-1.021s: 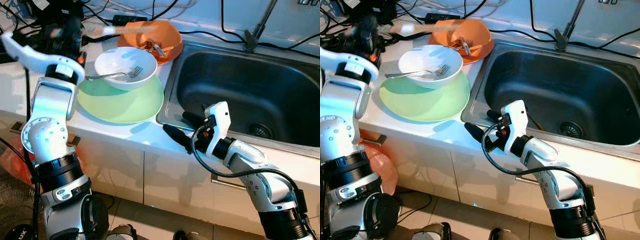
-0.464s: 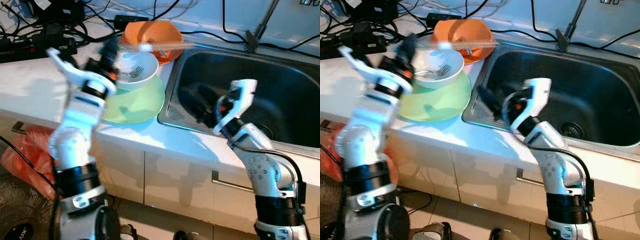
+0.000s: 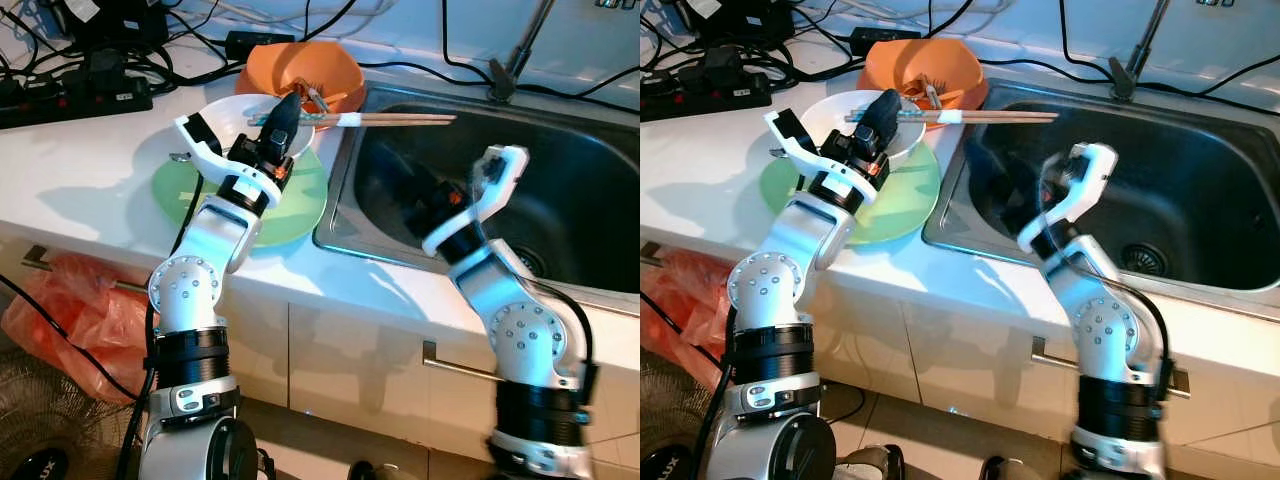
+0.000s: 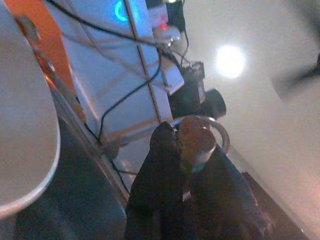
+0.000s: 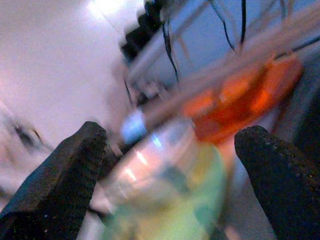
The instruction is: Kitchen organization
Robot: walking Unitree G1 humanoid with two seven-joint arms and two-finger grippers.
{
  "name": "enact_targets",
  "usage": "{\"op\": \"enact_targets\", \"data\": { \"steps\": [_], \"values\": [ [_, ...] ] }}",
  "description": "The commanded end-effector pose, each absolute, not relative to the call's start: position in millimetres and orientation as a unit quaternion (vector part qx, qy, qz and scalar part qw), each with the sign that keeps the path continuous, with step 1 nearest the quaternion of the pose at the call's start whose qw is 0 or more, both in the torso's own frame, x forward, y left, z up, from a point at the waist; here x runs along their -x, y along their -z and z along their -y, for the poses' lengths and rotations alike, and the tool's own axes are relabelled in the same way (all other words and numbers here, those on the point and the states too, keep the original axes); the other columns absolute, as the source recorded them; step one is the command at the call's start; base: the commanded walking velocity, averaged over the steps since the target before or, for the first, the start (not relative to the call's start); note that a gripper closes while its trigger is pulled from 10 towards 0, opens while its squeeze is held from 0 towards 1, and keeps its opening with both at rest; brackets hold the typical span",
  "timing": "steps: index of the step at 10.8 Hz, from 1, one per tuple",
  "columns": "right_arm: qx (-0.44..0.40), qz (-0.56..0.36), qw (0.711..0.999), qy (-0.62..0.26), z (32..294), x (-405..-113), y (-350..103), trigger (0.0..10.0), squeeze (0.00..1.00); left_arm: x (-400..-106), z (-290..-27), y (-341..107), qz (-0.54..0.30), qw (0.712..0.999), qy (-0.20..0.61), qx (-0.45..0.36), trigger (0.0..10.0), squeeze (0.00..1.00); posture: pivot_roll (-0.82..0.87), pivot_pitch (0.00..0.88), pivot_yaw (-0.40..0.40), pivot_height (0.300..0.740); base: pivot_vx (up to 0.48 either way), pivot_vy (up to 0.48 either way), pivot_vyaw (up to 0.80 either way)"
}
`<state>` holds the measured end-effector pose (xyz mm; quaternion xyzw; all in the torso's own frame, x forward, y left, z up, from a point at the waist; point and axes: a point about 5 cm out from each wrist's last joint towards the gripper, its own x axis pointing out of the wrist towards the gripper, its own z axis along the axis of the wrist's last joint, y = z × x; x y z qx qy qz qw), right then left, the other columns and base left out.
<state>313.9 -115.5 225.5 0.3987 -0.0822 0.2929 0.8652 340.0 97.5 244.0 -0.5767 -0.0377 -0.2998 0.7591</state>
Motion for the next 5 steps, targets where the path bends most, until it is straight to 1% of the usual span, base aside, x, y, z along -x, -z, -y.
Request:
{"op": "enact_targets", "data": {
  "steps": [1,3,5],
  "values": [
    [-0.416,0.096,0.856,-0.290,119.4,-314.0,-234.5,10.0,0.00,-337.4,-80.9,-243.7,0.024,0.739,0.324,0.590,0.0,0.00,0.09,0.115,-0.006,0.740,0.000,0.000,0.00],
    [-0.447,0.096,0.842,-0.286,114.0,-316.8,-239.6,10.0,0.00,-329.7,-64.4,-246.9,0.012,0.705,0.357,0.613,0.0,0.00,0.09,0.123,-0.007,0.740,0.000,0.000,0.00],
    [-0.456,0.090,0.840,-0.280,113.7,-317.5,-240.1,10.0,0.00,-326.5,-59.7,-247.7,0.008,0.695,0.364,0.620,0.0,0.00,0.08,0.129,-0.009,0.740,0.000,0.000,0.00]
  ]
}}
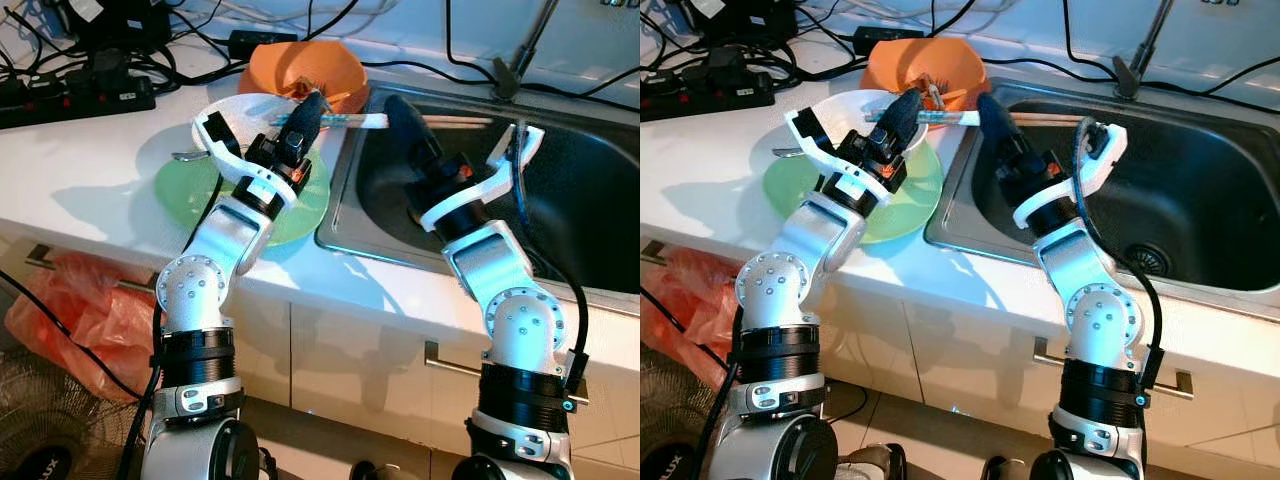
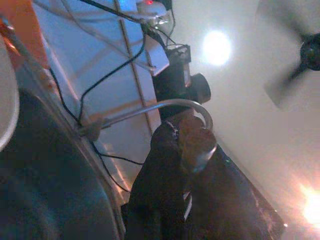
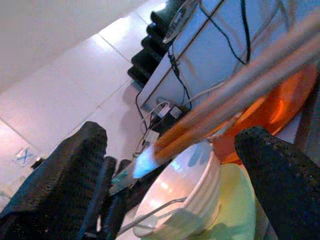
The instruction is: Kitchen organization
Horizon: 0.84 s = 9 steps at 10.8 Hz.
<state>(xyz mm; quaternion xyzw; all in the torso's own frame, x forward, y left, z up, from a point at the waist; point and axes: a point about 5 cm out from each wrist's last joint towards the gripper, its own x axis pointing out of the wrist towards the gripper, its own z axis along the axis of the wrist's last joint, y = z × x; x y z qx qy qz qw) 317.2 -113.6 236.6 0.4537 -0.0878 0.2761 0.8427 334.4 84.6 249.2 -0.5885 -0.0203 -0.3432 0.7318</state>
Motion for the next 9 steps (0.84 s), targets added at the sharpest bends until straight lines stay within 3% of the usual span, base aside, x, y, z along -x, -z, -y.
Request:
{"op": "enact_targets", "data": {
  "steps": [1,2,3,9],
  "values": [
    [-0.462,0.091,0.839,-0.273,114.6,-319.1,-240.4,10.0,0.00,-324.0,-57.1,-250.9,0.006,0.686,0.375,0.623,0.0,0.00,0.08,0.130,-0.010,0.740,0.000,0.000,0.00],
    [-0.464,0.094,0.839,-0.267,114.8,-321.4,-241.0,10.0,0.00,-323.1,-56.2,-251.6,0.003,0.684,0.381,0.623,0.0,0.00,0.08,0.131,-0.010,0.740,0.000,0.000,0.00],
    [-0.465,0.098,0.839,-0.265,115.1,-322.5,-242.0,0.0,0.00,-323.3,-56.0,-249.8,-0.001,0.684,0.379,0.624,0.0,0.00,0.09,0.132,-0.011,0.740,0.000,0.000,0.00],
    [-0.466,0.119,0.847,-0.227,126.5,-330.0,-246.1,0.0,0.00,-321.6,-53.4,-241.6,-0.020,0.682,0.368,0.632,0.0,0.00,0.08,0.132,-0.014,0.740,0.000,0.000,0.00]
  ]
}}
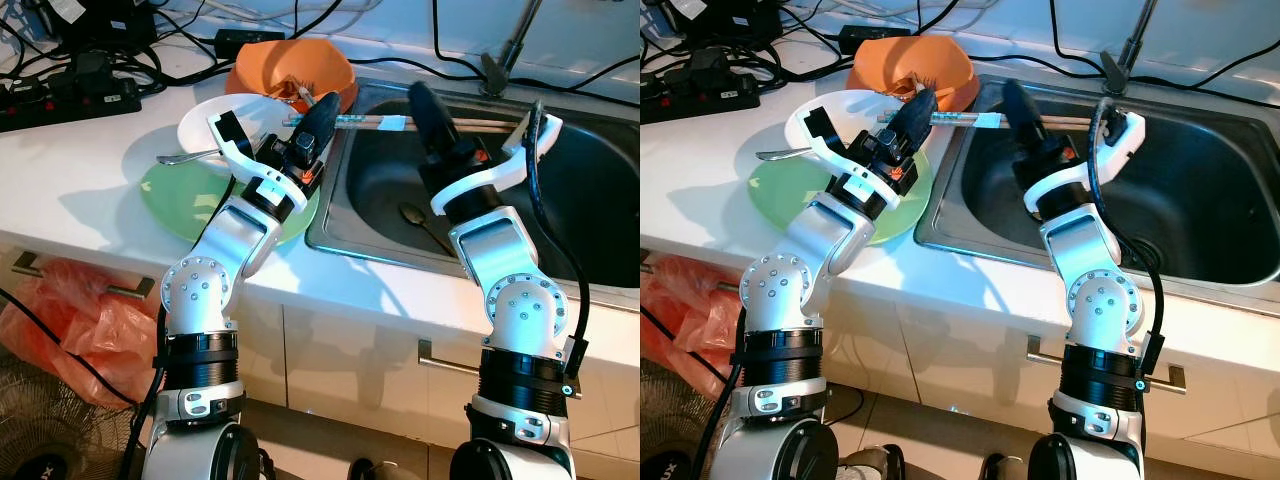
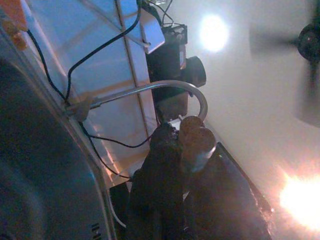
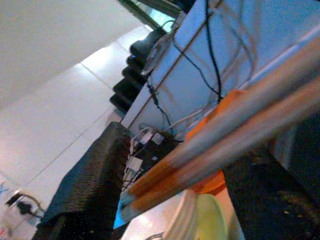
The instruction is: Kitchen organization
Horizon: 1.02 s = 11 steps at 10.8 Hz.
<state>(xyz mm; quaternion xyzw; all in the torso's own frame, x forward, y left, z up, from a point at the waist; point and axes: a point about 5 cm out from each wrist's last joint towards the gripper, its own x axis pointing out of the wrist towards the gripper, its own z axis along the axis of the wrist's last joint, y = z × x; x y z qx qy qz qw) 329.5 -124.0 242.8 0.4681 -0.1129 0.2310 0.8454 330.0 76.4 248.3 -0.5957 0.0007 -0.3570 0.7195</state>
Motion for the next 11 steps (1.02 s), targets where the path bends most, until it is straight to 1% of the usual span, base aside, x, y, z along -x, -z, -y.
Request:
{"op": "enact_targets", "data": {
  "steps": [1,6,8,9,10,11],
  "values": [
    [-0.466,0.122,0.848,-0.222,127.9,-330.5,-246.5,0.0,0.00,-321.7,-53.9,-241.2,-0.020,0.682,0.367,0.632,0.0,0.00,0.08,0.132,-0.014,0.740,0.000,0.000,0.00],
    [-0.465,0.129,0.853,-0.199,134.4,-333.6,-246.2,0.0,0.00,-323.4,-54.9,-239.3,-0.025,0.685,0.357,0.635,0.0,0.00,0.08,0.128,-0.012,0.740,0.000,0.000,0.00],
    [-0.464,0.131,0.855,-0.193,135.8,-334.1,-246.2,0.0,0.00,-326.6,-54.4,-234.0,-0.039,0.700,0.341,0.627,0.0,0.00,0.08,0.127,-0.011,0.740,0.000,0.000,0.00],
    [-0.462,0.130,0.856,-0.190,136.9,-334.8,-245.5,0.0,0.00,-324.5,-53.8,-236.4,-0.038,0.703,0.359,0.613,8.9,0.00,0.08,0.127,-0.014,0.740,0.000,0.000,0.00],
    [-0.463,0.129,0.857,-0.189,137.5,-335.2,-245.0,0.0,0.00,-324.7,-54.8,-236.3,-0.038,0.703,0.356,0.614,10.0,0.00,0.08,0.126,-0.014,0.740,0.000,0.000,0.00],
    [-0.464,0.128,0.856,-0.188,137.5,-335.3,-244.7,0.0,0.00,-327.5,-58.1,-231.3,-0.045,0.709,0.338,0.617,10.0,1.00,0.07,0.125,-0.014,0.740,0.000,0.000,0.00]
  ]
}}
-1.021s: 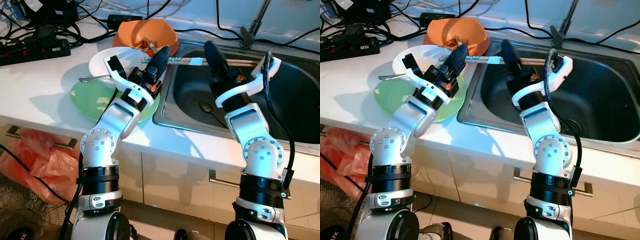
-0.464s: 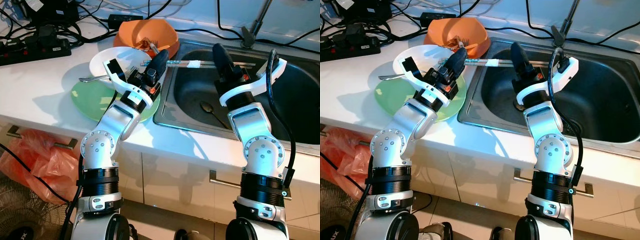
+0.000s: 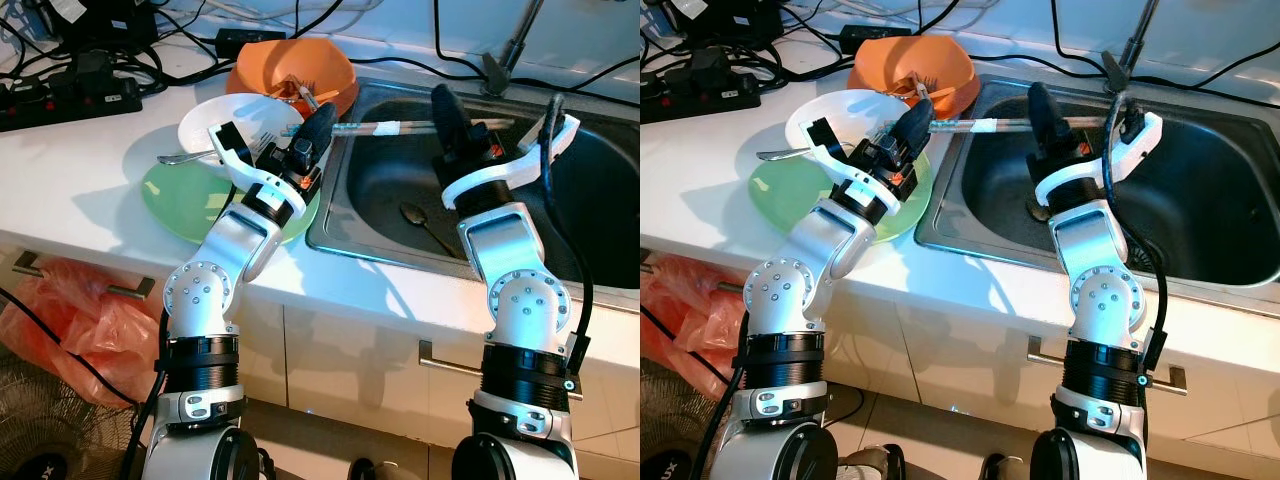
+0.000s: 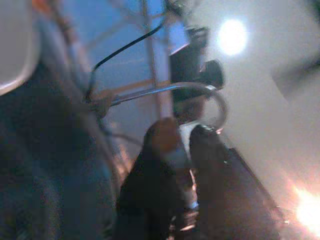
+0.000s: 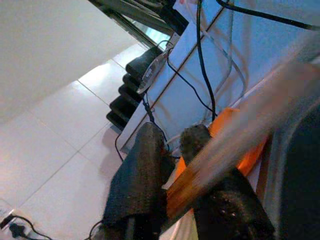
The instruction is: Kitchen organization
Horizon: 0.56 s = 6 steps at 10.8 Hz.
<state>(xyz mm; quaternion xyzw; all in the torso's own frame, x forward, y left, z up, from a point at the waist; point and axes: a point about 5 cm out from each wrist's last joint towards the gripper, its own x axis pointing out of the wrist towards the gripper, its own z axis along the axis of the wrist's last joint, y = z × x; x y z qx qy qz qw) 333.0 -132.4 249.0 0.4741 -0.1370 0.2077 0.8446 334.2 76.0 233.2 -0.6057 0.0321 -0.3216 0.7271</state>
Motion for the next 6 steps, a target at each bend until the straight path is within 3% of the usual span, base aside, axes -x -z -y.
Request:
{"op": "enact_targets", "data": {
  "steps": [1,5,6],
  "values": [
    [-0.463,0.128,0.857,-0.188,137.6,-335.3,-244.7,0.0,0.00,-328.6,-58.9,-229.3,-0.047,0.710,0.330,0.620,10.0,1.00,0.07,0.124,-0.014,0.740,0.000,0.000,0.00],
    [-0.472,0.133,0.860,-0.143,147.2,-339.8,-243.8,0.0,0.00,-328.4,-54.1,-217.7,-0.079,0.733,0.323,0.593,10.0,1.00,0.08,0.126,-0.011,0.740,0.000,0.000,0.00],
    [-0.467,0.136,0.864,-0.127,151.5,-341.1,-243.5,0.0,0.00,-328.3,-55.4,-215.8,-0.078,0.754,0.317,0.570,10.0,1.00,0.08,0.127,-0.012,0.740,0.000,0.000,0.00]
  ]
}}
